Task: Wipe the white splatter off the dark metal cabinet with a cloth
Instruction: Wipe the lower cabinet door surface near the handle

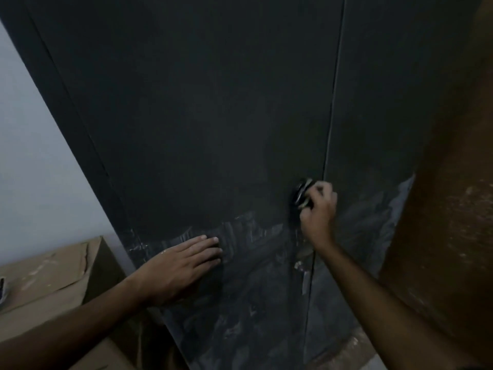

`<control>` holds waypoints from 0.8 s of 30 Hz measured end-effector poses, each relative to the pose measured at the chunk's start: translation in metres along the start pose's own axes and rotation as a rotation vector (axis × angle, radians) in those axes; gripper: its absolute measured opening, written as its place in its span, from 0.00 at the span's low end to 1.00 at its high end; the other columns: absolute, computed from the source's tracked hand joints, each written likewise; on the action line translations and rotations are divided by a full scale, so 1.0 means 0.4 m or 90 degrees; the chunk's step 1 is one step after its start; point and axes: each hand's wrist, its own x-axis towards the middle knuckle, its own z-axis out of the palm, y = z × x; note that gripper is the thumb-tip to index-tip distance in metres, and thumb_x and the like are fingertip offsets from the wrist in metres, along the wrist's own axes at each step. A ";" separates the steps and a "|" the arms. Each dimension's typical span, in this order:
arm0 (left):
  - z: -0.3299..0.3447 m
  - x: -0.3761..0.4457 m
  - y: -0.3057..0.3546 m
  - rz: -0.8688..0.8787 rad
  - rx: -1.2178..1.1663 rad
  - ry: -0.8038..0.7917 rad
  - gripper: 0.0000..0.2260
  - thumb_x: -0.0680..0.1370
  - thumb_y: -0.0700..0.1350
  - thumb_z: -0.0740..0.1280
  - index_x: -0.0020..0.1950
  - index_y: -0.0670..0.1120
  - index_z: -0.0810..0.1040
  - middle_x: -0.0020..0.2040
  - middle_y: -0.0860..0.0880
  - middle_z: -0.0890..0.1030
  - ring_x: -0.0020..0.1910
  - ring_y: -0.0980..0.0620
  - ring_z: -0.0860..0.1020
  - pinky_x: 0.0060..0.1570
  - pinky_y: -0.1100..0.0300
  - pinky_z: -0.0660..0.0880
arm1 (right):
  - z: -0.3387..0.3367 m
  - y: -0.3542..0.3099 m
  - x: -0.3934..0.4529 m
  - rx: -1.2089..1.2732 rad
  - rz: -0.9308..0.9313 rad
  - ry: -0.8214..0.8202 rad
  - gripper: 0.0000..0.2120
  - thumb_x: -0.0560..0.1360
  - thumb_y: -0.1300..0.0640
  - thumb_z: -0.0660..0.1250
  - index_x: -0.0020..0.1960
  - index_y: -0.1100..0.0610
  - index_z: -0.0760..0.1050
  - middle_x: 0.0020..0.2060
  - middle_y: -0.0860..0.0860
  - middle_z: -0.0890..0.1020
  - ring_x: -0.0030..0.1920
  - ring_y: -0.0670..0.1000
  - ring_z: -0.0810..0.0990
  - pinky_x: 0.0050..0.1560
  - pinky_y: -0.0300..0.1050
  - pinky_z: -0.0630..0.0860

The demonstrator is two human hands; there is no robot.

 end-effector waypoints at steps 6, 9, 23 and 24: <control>0.035 -0.014 -0.023 0.083 0.026 0.022 0.24 0.78 0.49 0.56 0.72 0.47 0.77 0.74 0.46 0.76 0.83 0.43 0.56 0.80 0.46 0.44 | 0.085 -0.172 -0.173 -0.016 -0.209 -0.079 0.21 0.60 0.70 0.64 0.50 0.54 0.75 0.60 0.55 0.74 0.58 0.61 0.72 0.57 0.54 0.73; 0.035 -0.013 -0.022 0.105 0.036 0.027 0.24 0.78 0.49 0.55 0.70 0.47 0.78 0.73 0.46 0.77 0.79 0.42 0.66 0.79 0.45 0.45 | 0.044 -0.048 -0.161 -0.055 -0.255 -0.139 0.12 0.65 0.66 0.59 0.44 0.56 0.78 0.55 0.52 0.73 0.52 0.58 0.70 0.47 0.57 0.78; 0.013 -0.012 -0.019 0.090 0.056 0.035 0.24 0.78 0.47 0.55 0.69 0.46 0.81 0.72 0.46 0.79 0.76 0.45 0.70 0.82 0.48 0.51 | 0.022 -0.002 -0.081 -0.074 -0.075 -0.091 0.14 0.58 0.70 0.60 0.41 0.58 0.75 0.50 0.56 0.73 0.47 0.61 0.73 0.45 0.46 0.66; 0.010 -0.010 -0.018 0.088 0.056 0.035 0.23 0.78 0.47 0.55 0.68 0.47 0.81 0.71 0.46 0.79 0.76 0.45 0.71 0.82 0.48 0.51 | 0.005 0.010 -0.027 -0.063 -0.001 -0.039 0.15 0.58 0.72 0.58 0.41 0.60 0.75 0.50 0.58 0.73 0.47 0.62 0.73 0.45 0.43 0.61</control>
